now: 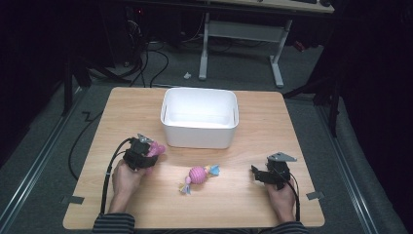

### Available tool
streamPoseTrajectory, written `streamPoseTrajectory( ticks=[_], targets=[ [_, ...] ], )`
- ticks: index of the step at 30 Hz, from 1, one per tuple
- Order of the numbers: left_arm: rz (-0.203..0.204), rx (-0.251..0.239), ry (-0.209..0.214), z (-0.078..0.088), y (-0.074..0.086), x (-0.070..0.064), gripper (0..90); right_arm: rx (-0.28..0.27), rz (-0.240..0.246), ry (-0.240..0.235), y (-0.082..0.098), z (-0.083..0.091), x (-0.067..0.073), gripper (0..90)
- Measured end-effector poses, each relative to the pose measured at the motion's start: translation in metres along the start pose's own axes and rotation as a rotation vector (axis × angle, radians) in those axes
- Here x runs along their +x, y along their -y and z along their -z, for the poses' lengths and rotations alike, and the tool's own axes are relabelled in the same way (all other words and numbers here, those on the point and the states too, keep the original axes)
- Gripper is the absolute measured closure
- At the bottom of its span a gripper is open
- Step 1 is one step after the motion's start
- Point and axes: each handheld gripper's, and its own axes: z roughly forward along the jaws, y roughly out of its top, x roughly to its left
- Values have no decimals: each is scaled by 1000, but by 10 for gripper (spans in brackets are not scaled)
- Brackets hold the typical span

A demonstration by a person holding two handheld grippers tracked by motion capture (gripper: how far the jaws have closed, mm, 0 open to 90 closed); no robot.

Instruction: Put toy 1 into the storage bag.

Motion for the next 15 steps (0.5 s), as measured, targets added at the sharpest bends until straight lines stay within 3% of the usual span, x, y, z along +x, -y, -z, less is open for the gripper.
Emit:
streamPoseTrajectory(
  ticks=[9, 15],
  targets=[
    [-37, -8, 12, 14, 1, -8, 592, 0, 0, -1, 0, 0, 0, 237],
    [-47, -40, 56, 29, -1, -11, 593, 0, 0, -1, 0, 0, 0, 237]
  ],
)
